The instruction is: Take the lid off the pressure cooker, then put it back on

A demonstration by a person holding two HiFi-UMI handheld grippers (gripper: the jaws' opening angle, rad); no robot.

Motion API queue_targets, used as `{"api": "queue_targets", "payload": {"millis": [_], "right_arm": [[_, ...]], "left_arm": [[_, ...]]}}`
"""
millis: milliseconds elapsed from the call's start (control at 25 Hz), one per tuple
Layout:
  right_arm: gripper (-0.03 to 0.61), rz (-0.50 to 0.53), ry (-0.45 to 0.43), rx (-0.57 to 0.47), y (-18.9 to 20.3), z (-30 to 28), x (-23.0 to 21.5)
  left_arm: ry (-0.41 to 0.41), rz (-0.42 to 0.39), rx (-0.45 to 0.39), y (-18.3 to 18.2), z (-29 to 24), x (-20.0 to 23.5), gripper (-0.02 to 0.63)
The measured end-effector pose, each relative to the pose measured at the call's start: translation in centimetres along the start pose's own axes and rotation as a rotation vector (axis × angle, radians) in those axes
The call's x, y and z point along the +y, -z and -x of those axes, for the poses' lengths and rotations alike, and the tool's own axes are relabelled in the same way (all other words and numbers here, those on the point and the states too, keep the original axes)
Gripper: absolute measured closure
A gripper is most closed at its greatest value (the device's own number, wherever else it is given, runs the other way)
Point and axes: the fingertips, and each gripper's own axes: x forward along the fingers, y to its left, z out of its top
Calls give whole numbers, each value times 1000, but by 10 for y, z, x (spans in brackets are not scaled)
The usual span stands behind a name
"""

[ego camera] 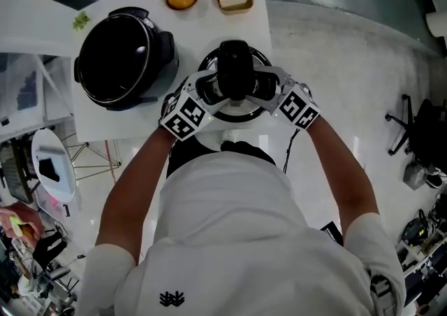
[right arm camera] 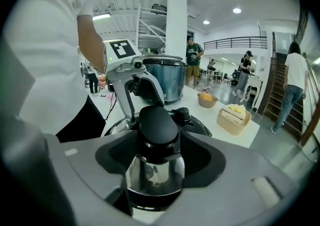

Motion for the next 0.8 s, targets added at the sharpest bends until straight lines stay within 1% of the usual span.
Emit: {"api": "queue_targets", "payload": {"millis": [240, 400, 560, 800], "right_arm": [[293, 72, -63, 22, -5, -15, 1], [291, 73, -99, 16, -5, -16, 3], [291, 72, -101, 6, -6, -17, 1], [295, 55, -96, 23, -5, -15, 3]], "left_arm": [[44, -55, 16, -3, -18, 0, 310], [82, -58, 24, -7, -25, -3, 322], [102, -59, 33, -8, -27, -2, 326], [101, -60, 37, -9, -26, -4, 331]]}}
